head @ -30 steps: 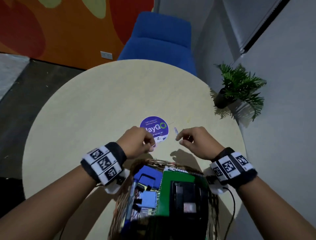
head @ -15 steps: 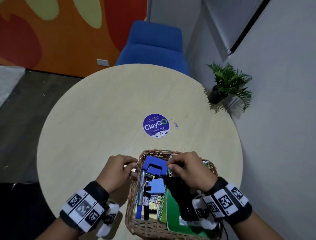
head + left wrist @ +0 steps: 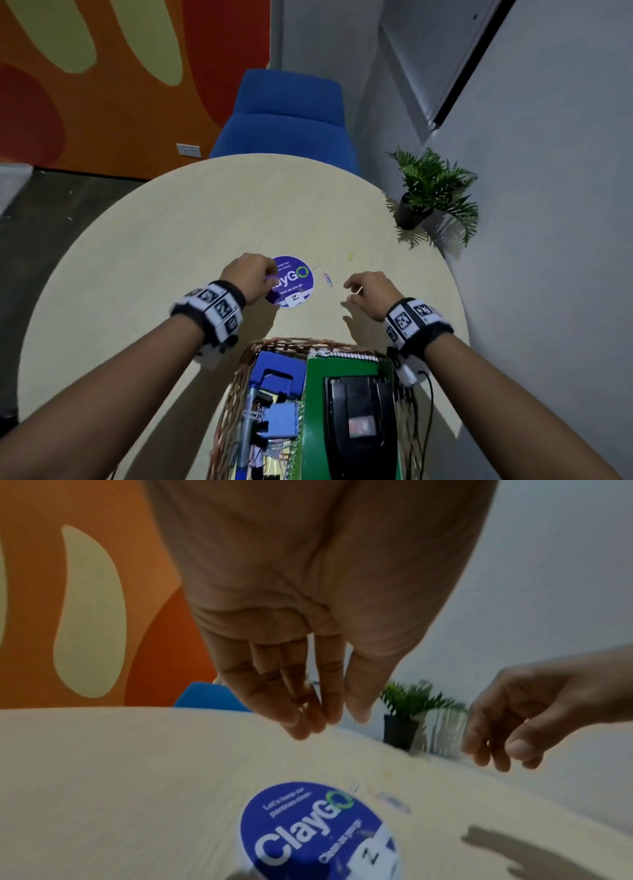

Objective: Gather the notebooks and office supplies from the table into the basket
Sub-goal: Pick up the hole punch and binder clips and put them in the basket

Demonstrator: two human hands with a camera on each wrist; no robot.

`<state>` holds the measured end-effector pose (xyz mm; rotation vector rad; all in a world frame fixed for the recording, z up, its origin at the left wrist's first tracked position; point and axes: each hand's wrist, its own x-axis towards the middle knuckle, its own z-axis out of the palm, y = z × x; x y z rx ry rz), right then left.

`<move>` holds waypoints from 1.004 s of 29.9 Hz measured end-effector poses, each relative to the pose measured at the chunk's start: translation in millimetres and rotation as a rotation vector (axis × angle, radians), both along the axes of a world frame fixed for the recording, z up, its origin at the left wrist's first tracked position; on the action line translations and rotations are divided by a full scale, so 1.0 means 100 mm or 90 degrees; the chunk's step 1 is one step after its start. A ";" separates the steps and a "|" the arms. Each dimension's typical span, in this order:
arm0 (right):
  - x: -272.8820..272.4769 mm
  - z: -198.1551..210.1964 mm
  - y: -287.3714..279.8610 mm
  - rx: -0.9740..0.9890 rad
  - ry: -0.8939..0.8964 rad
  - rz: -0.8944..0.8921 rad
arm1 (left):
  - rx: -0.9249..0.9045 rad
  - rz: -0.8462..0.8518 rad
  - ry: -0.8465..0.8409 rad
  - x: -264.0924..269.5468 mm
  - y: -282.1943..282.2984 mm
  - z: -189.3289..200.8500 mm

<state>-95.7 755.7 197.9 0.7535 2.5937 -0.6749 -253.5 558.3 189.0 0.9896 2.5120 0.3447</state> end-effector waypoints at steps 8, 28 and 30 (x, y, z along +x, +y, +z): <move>-0.73 -0.63 0.23 0.050 -0.077 0.072 | -0.060 0.015 -0.060 -0.34 0.88 -0.66; -0.78 -0.82 0.34 0.000 0.038 -0.100 | -0.122 -0.008 -0.037 -0.21 1.40 -0.81; -0.75 -0.76 0.36 -0.025 0.061 -0.119 | -0.074 0.013 -0.056 -0.23 1.27 -0.70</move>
